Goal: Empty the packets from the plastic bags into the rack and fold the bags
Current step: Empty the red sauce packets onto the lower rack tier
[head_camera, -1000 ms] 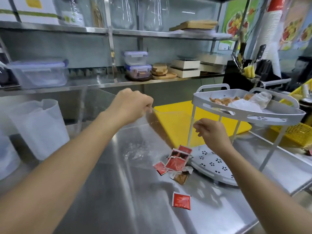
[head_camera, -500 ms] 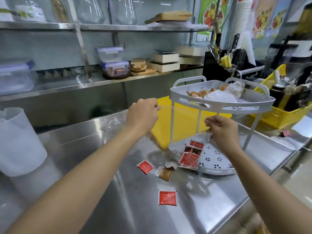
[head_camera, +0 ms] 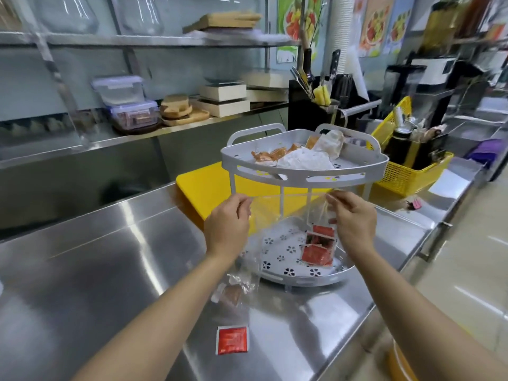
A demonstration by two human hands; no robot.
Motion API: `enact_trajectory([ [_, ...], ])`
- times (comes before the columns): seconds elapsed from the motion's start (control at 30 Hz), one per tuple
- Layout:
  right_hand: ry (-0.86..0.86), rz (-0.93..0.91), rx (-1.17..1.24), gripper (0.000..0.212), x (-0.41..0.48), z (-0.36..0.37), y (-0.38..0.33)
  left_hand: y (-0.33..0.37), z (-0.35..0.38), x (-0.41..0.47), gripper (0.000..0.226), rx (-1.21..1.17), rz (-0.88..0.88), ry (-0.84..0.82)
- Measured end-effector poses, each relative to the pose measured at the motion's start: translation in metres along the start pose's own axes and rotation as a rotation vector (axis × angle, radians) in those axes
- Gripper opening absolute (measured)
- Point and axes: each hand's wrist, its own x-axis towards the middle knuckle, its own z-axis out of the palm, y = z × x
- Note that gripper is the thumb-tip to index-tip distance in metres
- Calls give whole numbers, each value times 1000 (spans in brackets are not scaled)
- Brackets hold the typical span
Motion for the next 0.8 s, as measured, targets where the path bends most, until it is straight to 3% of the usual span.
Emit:
enact_trajectory([
  [0.1,-131,-83,-297,15,-9,-8,24,-19,10,-17,25,378,16,-294],
  [0.17,-257,-89,-342,16,-21,-10,38,-29,16,-29,37,597,51,-534],
  [0.27,-390,-154,-436,15,-29,-7,47,-28,25,-37,53,779,59,-677],
  [0.33,-416,-220,-462,14,-28,-4,48,-21,31,-36,62,733,70,-638],
  [0.4,-425,-263,-420,13,-27,-2,44,-8,42,-33,71,579,189,-628],
  [0.5,-456,-225,-268,10,-26,1,38,11,63,-34,62,431,326,-598],
  [0.57,-478,-157,-189,14,-26,-2,38,13,74,-31,40,409,252,-574],
  [0.63,-575,-43,-160,38,-27,-9,41,9,79,-25,29,323,84,-530],
  [0.73,-644,47,-374,67,-24,-19,68,5,80,-13,17,130,-101,-510],
  [0.8,-636,106,-481,64,-21,-26,89,5,80,-8,15,44,-140,-522],
])
